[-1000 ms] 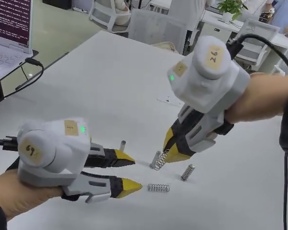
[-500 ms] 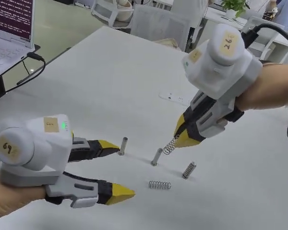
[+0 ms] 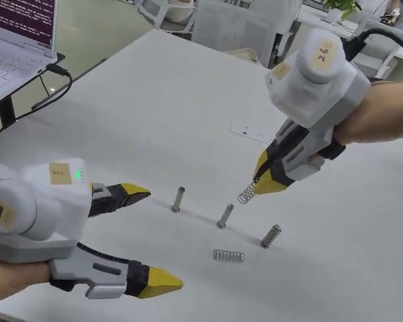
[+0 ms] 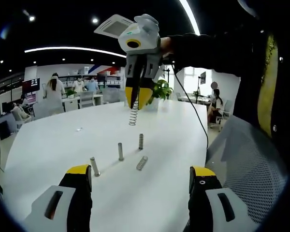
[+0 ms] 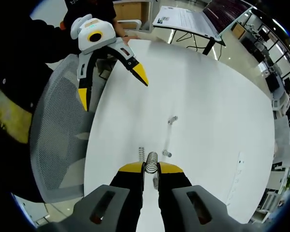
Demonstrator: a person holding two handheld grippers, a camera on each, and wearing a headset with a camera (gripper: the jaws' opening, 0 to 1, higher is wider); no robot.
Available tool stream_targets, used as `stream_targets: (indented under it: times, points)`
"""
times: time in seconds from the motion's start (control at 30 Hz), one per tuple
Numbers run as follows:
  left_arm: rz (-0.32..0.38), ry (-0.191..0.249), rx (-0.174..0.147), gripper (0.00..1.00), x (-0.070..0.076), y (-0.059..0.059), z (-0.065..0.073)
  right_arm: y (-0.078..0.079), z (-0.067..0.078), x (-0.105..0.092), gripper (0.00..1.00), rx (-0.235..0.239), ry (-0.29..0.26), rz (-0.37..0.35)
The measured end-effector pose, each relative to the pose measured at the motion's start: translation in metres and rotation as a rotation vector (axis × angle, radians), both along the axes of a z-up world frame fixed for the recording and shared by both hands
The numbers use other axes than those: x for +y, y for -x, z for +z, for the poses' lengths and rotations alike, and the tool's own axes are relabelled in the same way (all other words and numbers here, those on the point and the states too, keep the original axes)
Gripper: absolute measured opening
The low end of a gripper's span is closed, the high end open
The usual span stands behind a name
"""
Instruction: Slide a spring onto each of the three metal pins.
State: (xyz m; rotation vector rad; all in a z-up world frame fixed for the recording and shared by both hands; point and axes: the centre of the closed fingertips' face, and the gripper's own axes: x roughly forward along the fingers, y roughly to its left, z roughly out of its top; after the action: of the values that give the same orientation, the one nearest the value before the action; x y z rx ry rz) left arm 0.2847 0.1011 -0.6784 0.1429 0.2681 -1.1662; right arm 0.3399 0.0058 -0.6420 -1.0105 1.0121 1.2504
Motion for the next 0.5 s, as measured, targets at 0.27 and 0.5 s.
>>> stream_targets:
  times: [0.27,0.5]
  points:
    - [0.016,0.001,0.016,0.83,0.003,0.001,-0.005,-0.015,-0.01,-0.001,0.07,0.023,0.03,0.002]
    - [0.029,0.003,0.022,0.82,0.008,0.001,-0.007,-0.025,-0.022,0.001,0.07,0.053,0.054,-0.001]
